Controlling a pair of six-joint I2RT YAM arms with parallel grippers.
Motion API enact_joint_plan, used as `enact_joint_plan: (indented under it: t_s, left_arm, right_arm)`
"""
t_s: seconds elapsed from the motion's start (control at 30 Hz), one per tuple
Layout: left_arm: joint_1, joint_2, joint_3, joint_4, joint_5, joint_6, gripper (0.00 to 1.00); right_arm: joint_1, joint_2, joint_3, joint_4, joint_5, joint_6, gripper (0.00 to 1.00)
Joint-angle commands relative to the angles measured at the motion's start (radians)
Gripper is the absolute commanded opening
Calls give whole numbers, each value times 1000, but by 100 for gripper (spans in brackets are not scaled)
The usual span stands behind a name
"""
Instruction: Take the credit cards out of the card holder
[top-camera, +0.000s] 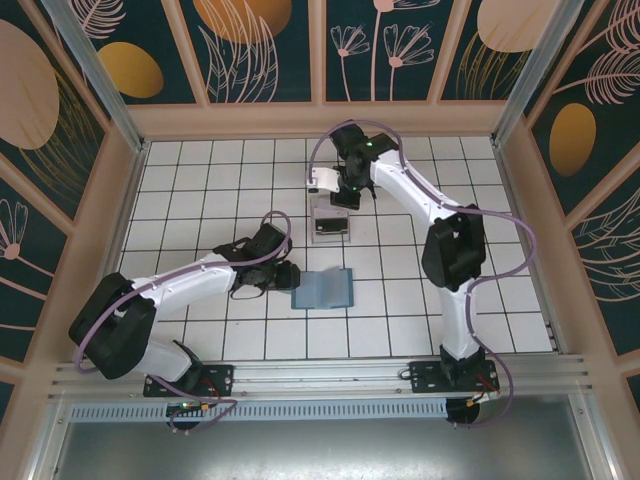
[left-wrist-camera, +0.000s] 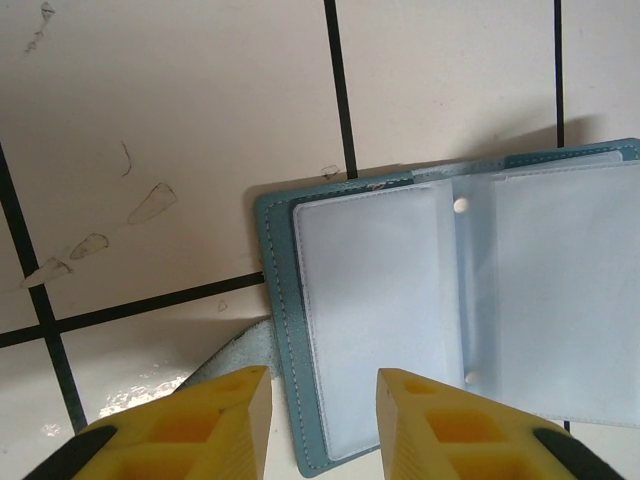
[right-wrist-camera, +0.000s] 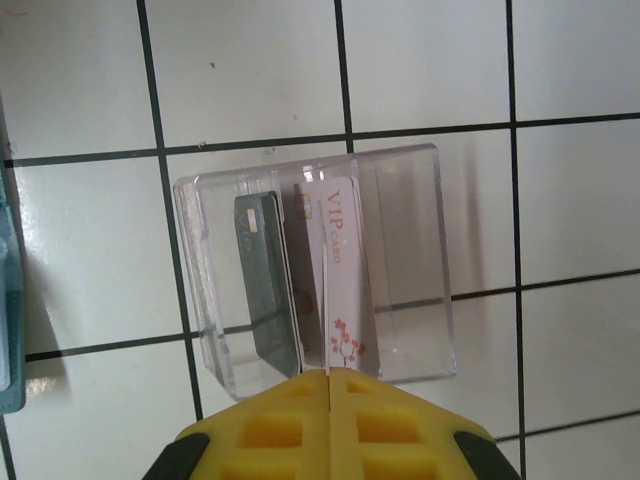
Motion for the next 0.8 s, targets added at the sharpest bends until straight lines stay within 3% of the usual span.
enact_joint_plan:
  t_s: [0.0, 0.77]
  left_arm:
    - [4, -18, -4, -35, -16, -23, 34]
    - [5, -21, 15, -68, -31, -39, 34]
  right_arm:
    - [-4, 62, 82, -115, -35, -52, 0]
    - [-29, 195, 135, -97, -69, -99, 0]
